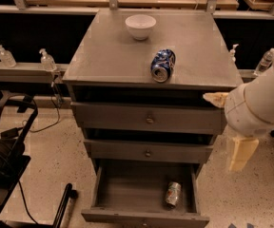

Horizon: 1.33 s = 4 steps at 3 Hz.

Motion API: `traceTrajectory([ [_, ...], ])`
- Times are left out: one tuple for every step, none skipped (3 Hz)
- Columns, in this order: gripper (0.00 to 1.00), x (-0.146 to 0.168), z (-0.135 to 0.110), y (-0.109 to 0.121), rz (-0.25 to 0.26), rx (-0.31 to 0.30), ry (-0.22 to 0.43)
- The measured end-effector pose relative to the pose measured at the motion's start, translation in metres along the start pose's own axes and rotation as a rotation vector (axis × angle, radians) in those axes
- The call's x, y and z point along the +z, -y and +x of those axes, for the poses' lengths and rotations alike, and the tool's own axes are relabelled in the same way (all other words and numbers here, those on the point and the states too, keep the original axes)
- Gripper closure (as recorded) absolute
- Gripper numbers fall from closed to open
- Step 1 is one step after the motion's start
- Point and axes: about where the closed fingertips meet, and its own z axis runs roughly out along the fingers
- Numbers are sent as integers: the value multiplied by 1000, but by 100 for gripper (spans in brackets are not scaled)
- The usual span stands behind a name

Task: Pick 7up can from bottom drawer and place on counter

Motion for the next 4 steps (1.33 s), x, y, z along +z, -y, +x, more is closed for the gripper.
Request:
traceTrajectory([
  [0, 21, 17, -14, -8, -21, -59],
  [0, 39, 17, -15, -76, -102, 50],
  [0, 58, 18, -15, -108, -151, 232],
  [0, 68, 7, -32, -72, -311, 380],
])
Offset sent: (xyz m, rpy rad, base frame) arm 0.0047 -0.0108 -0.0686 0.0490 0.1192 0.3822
